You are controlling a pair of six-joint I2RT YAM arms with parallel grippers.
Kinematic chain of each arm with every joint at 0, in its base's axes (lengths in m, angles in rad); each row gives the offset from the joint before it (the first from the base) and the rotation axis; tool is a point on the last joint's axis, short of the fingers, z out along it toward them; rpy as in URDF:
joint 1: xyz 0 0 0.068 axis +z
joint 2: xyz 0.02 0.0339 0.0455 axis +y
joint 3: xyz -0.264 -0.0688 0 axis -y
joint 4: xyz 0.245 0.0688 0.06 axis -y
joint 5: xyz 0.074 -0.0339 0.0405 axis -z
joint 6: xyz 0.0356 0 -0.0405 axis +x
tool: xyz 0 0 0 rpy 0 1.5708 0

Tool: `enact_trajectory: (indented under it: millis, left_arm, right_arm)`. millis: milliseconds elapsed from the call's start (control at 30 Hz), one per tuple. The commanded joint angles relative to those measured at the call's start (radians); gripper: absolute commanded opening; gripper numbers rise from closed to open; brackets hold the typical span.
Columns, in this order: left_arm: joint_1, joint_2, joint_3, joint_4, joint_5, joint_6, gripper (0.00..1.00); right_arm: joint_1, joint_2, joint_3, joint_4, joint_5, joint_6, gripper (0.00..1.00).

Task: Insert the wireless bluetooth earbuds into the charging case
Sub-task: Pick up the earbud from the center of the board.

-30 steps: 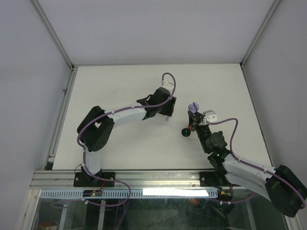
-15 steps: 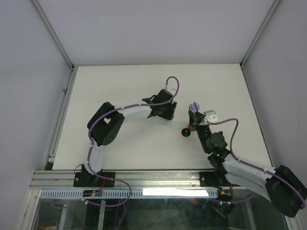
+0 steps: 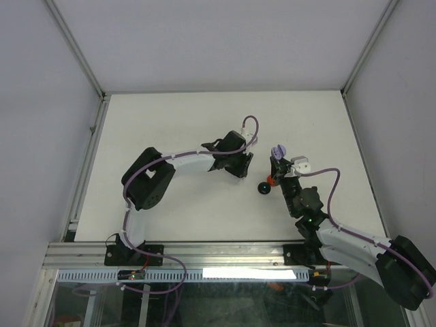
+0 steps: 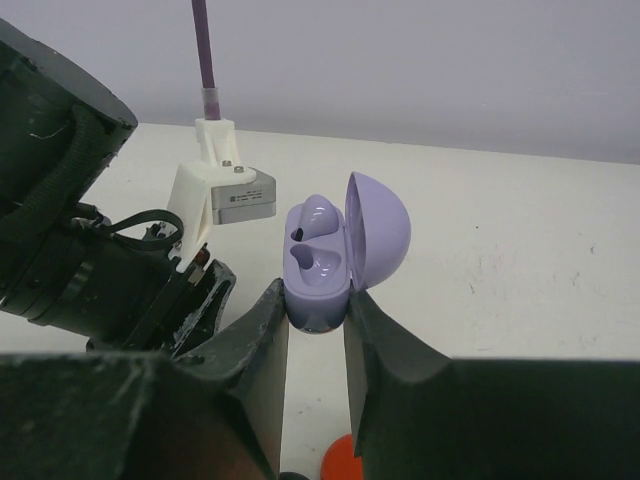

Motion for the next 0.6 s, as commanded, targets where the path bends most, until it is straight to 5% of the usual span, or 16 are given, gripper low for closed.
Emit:
enact_trajectory:
  millis: [0, 567]
  left_arm:
    - [-0.015, -0.079, -0.043, -0.022, 0.047, 0.048, 0.35]
    - [-0.031, -0.181, -0.101, -0.155, 0.146, 0.256, 0.34]
  right_arm:
    - [-0.007, -0.007, 0.006, 0.057, 0.018, 0.009, 0.00]
    - [-0.011, -0.007, 0.013, 0.036, 0.001, 0.023, 0.00]
